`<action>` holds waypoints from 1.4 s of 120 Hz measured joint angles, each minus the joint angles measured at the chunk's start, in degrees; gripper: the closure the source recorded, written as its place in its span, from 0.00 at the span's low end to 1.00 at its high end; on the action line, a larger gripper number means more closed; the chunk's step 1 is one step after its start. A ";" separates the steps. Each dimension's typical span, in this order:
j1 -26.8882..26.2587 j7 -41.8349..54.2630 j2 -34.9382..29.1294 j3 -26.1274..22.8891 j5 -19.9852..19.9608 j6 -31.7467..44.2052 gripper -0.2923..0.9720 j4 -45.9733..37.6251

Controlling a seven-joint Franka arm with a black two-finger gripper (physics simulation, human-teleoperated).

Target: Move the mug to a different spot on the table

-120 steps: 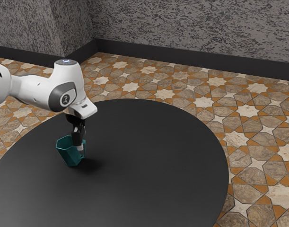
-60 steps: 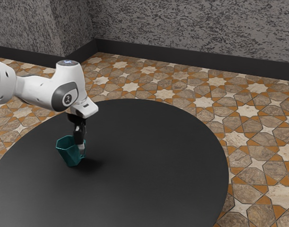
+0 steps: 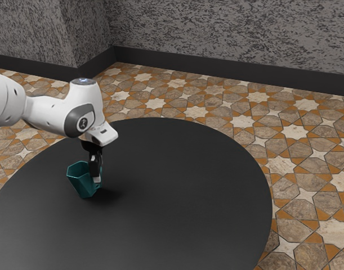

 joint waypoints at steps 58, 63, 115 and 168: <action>0.35 -0.18 2.04 0.00 -0.09 0.66 0.23 0.61; 0.35 -0.19 2.08 0.00 -0.09 0.69 0.23 0.61; 0.37 -0.28 3.31 0.00 -0.26 1.00 0.31 1.32; 0.61 -0.29 4.12 0.00 -0.12 1.06 0.51 2.11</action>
